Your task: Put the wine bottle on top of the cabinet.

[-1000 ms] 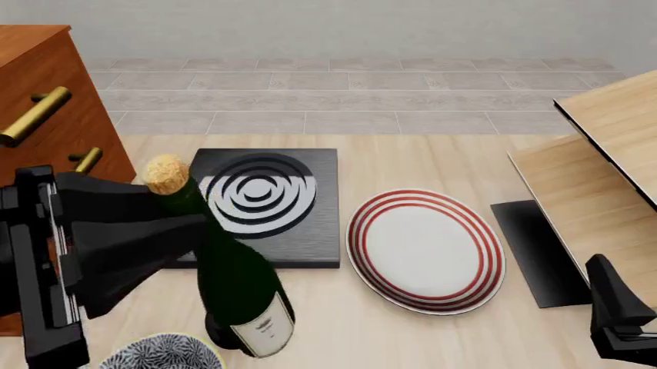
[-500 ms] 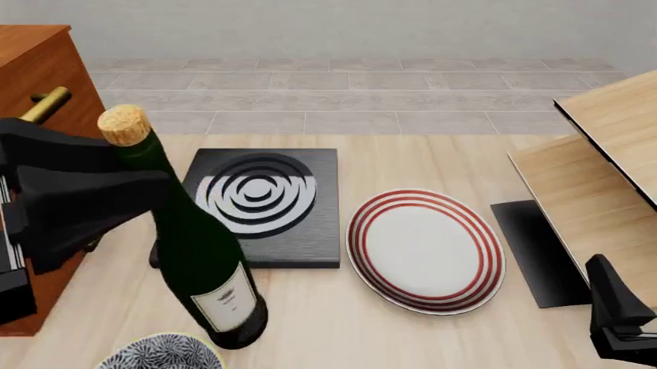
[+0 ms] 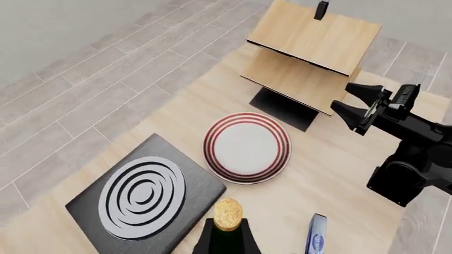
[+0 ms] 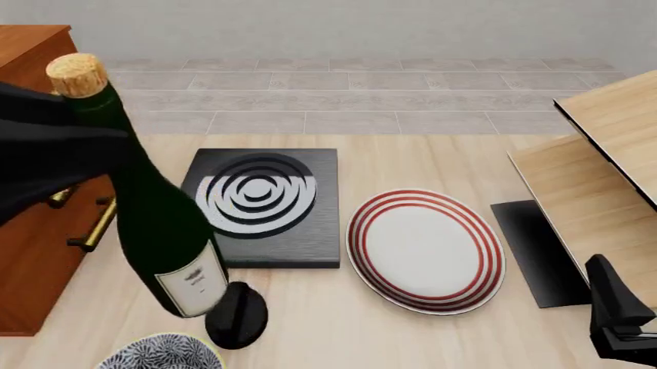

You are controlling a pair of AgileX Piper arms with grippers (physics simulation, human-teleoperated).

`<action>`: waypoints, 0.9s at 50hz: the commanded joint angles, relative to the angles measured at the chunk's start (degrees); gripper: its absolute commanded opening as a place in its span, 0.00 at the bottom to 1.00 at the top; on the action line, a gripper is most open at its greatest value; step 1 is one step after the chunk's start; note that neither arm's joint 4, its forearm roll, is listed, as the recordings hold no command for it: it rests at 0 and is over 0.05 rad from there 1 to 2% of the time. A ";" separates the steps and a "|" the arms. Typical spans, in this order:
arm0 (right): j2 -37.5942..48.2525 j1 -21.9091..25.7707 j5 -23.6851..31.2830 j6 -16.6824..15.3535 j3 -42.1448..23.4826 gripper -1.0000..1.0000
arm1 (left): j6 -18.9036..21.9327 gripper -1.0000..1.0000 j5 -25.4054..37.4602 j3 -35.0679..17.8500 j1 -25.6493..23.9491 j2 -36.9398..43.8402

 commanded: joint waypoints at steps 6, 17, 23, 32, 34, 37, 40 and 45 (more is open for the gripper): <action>-0.02 0.01 0.05 -0.01 -0.02 1.00 | 1.94 0.00 4.73 -5.36 3.90 -0.25; -0.14 0.01 0.16 0.00 -0.04 1.00 | 3.23 0.00 6.23 -9.73 7.14 1.77; -0.21 0.01 0.11 0.01 0.06 1.00 | 3.29 0.00 6.43 -11.11 8.25 2.89; -0.27 0.03 0.17 0.01 -0.01 1.00 | 3.81 0.00 8.97 -17.18 10.60 5.51; -0.29 0.05 0.10 -0.02 0.05 1.00 | 3.85 0.00 9.34 -17.95 10.90 5.70; -0.33 0.04 0.09 0.01 0.10 1.00 | 3.23 0.00 9.76 -18.96 10.97 5.90; -0.32 0.05 0.10 0.04 0.07 1.00 | 3.60 0.00 9.57 -18.51 11.11 5.87; -0.31 0.05 0.08 0.03 0.05 1.00 | 4.78 0.00 9.94 -19.18 12.01 6.51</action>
